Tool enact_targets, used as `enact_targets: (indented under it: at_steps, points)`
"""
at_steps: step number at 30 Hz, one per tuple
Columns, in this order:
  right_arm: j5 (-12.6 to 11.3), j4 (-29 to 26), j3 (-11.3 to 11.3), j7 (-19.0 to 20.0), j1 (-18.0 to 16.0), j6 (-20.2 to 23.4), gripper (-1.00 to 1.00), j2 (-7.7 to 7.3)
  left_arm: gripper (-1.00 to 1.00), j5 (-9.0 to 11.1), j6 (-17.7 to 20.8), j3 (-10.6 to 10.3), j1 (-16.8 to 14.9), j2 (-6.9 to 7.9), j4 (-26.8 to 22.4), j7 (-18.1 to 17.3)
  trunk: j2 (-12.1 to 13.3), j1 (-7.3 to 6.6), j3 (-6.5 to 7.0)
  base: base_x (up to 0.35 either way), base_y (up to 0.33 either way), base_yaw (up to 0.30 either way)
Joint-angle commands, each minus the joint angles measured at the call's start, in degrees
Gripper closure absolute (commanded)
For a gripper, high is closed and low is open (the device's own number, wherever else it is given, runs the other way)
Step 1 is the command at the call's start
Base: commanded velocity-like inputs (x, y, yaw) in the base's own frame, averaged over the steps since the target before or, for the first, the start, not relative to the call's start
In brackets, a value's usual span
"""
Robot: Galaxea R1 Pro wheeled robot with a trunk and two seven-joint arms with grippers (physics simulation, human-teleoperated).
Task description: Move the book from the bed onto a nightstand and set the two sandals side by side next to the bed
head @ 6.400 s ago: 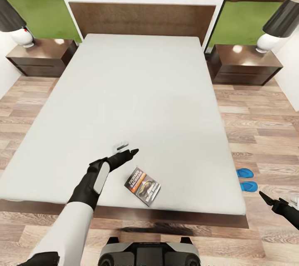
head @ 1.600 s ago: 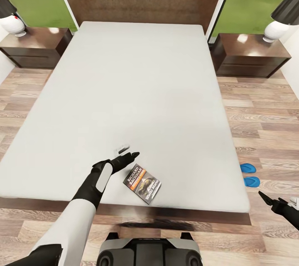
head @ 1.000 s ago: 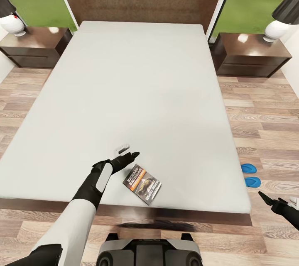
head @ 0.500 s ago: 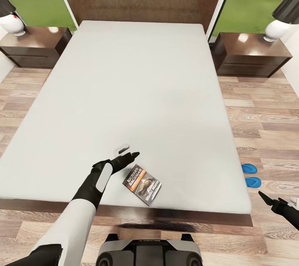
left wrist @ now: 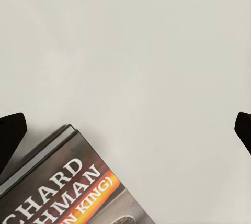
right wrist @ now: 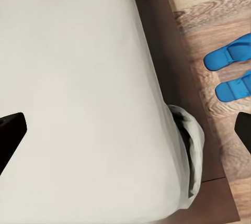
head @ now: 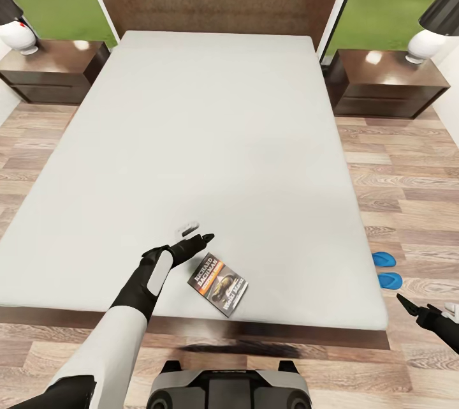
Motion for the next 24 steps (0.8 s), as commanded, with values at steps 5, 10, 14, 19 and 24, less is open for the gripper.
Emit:
enact_targets:
  at_steps: [5,10,14,19,24]
  points:
    - [-0.3,0.1,0.0,0.3,0.0,0.0,-1.0,-0.01,-1.0,0.2,0.4,0.3,0.0,-0.08,0.0,-0.2,-1.2,0.67,-0.57,0.0,0.0,0.0]
    - [-0.4,0.1,0.0,0.3,0.0,0.0,-1.0,-0.03,-1.0,0.1,0.4,0.3,0.0,-0.08,0.0,-0.2,-2.8,1.55,-1.29,0.0,0.0,0.0]
    - [-0.4,0.1,0.0,0.3,0.0,0.0,-1.0,-0.01,-1.0,0.1,0.4,0.3,0.0,-0.08,0.0,-0.2,-2.8,1.55,-1.29,0.0,0.0,0.0]
    - [-0.4,0.1,0.0,0.3,0.0,0.0,-1.0,-0.02,-1.0,0.1,0.4,0.3,0.0,-0.08,0.0,-0.2,-2.8,1.55,-1.29,0.0,0.0,0.0]
    - [-0.3,0.1,0.0,0.3,0.0,0.0,-1.0,-0.01,-1.0,0.2,0.4,0.4,0.0,-0.08,0.0,-0.2,-2.8,1.55,-1.29,0.0,0.0,0.0]
